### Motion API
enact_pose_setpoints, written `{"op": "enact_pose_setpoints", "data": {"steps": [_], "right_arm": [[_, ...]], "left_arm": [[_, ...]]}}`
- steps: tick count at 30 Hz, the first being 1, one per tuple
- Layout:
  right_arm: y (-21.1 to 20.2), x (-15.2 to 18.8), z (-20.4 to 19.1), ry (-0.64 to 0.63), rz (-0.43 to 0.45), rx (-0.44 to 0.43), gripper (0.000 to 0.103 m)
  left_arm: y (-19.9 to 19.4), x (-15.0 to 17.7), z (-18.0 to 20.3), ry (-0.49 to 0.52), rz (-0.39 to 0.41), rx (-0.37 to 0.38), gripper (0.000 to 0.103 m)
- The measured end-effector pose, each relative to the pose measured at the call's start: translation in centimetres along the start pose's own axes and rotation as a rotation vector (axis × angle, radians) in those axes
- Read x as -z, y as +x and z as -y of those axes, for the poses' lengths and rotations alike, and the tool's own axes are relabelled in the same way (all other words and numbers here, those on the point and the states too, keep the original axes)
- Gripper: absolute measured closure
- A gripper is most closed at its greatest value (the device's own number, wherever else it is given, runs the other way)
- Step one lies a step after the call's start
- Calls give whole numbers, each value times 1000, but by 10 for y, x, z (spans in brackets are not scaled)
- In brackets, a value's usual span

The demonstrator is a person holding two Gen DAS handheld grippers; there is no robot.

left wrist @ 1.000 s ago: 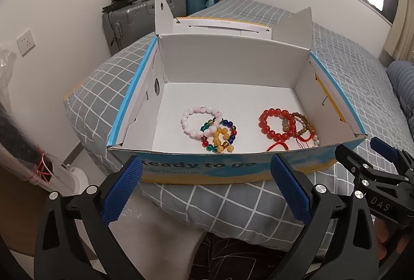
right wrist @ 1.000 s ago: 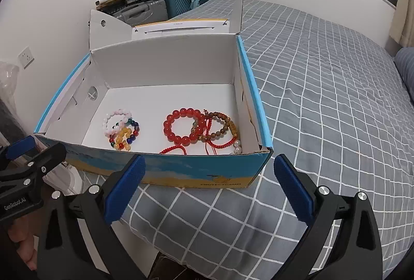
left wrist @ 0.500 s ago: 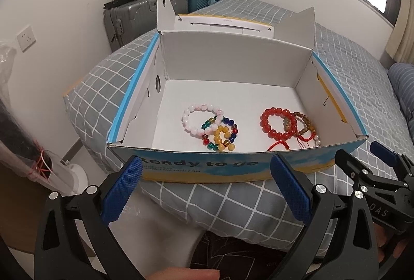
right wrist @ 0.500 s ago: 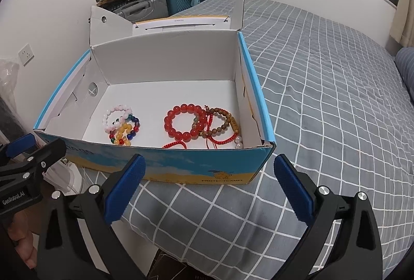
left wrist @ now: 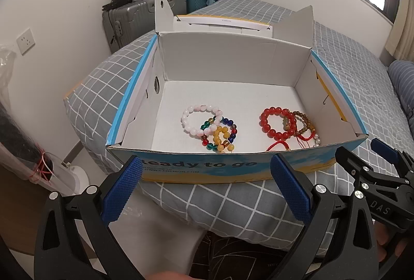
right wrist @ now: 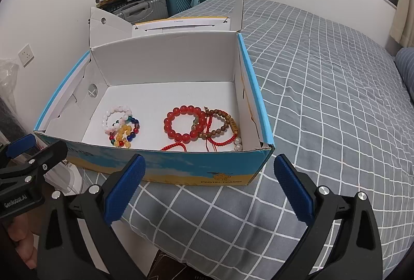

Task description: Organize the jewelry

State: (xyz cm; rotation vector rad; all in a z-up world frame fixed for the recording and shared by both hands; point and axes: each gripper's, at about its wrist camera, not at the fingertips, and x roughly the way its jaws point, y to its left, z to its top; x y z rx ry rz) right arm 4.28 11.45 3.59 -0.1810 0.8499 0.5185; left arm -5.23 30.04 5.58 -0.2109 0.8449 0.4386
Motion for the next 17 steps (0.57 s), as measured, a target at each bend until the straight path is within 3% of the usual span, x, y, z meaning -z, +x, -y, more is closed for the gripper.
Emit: {"op": "enact_pose_setpoints", "data": {"steps": [17], "right_arm": [[0, -2, 1, -2, -3, -1, 7]], "left_arm": [[1, -2, 2, 13, -2, 19, 6]]}}
